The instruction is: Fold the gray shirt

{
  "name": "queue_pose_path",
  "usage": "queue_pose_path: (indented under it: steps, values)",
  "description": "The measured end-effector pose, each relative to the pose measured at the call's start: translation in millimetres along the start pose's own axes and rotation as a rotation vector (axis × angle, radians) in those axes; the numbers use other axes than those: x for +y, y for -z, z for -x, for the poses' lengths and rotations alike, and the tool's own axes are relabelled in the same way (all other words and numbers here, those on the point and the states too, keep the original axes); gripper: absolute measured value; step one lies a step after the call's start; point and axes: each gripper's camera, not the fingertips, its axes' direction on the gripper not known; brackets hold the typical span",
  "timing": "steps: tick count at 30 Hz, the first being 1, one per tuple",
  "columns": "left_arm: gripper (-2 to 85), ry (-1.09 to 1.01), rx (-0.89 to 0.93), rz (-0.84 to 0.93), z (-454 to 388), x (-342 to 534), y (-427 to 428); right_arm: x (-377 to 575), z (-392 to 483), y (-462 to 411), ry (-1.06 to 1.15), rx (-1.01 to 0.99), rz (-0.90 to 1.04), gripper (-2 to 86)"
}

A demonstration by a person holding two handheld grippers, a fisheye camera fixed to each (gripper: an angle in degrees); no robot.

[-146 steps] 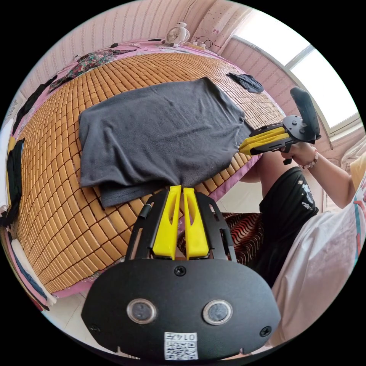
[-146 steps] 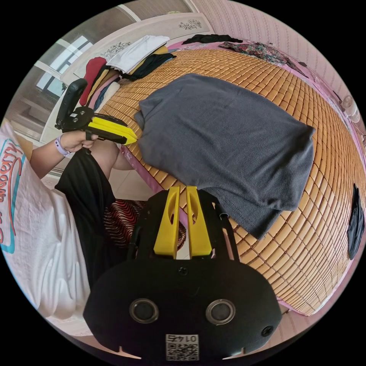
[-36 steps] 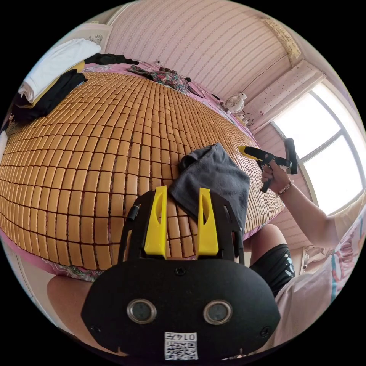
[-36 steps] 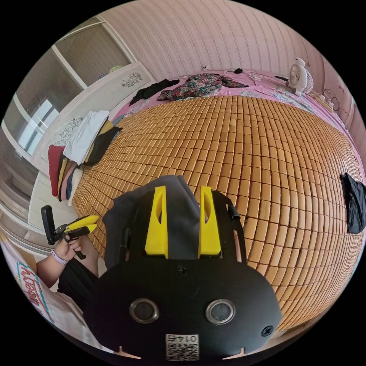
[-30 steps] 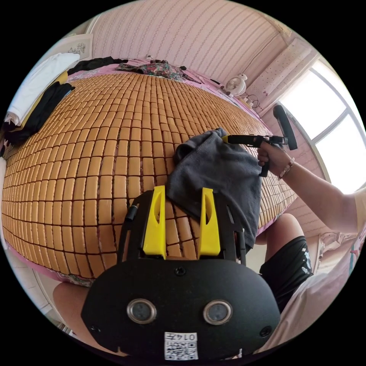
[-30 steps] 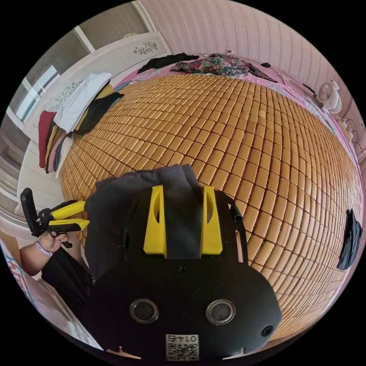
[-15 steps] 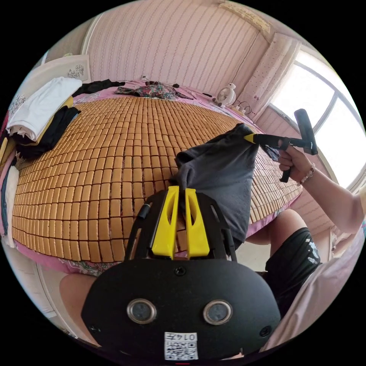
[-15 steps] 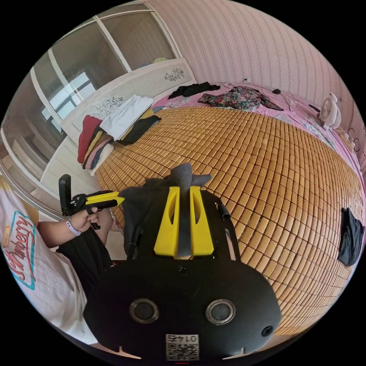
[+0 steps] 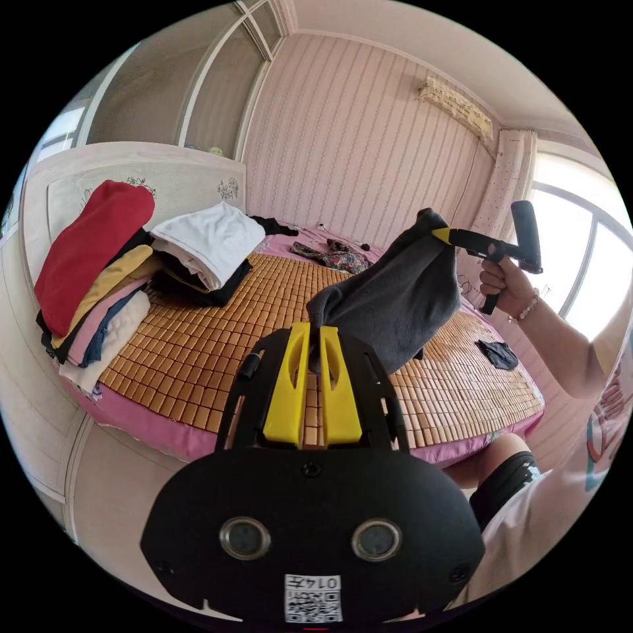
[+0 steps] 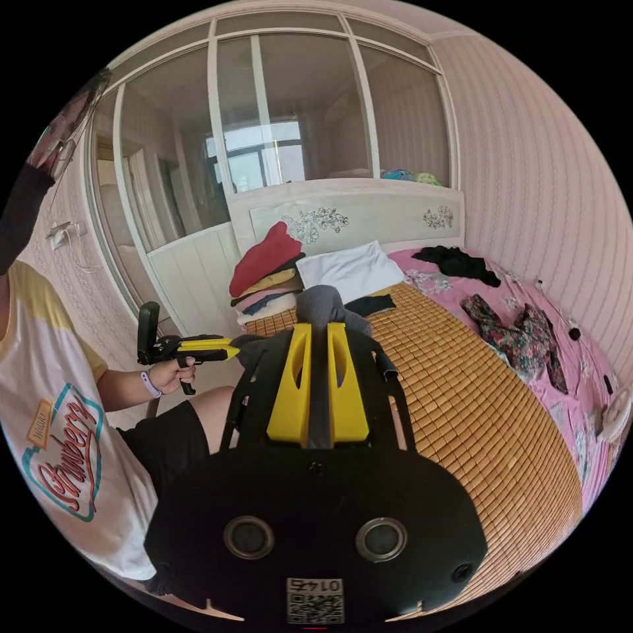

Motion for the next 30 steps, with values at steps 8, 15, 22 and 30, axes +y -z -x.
queue_pose_path:
  steps: [8, 15, 22, 30]
  values:
    - [0.8, 0.053, -0.106, -0.340, 85.5, -71.6, 77.8, -188.5, 39.7, -42.3, 0.347, -0.084, -0.054, 3.5]
    - [3.8, 0.003, -0.290, -0.337, 164.0, -209.0, 32.8, -339.6, -70.5, -203.8, 0.096, 0.059, 0.157, 5.7]
    - [4.5, 0.135, -0.369, -0.118, 229.5, -190.6, -47.9, -265.5, -139.1, -275.6, -0.155, 0.132, 0.243, 7.4]
    - [1.4, -0.017, -0.225, -0.057, 140.9, -42.6, -56.9, 29.7, -102.7, -122.8, -0.222, 0.298, 0.450, 7.1]
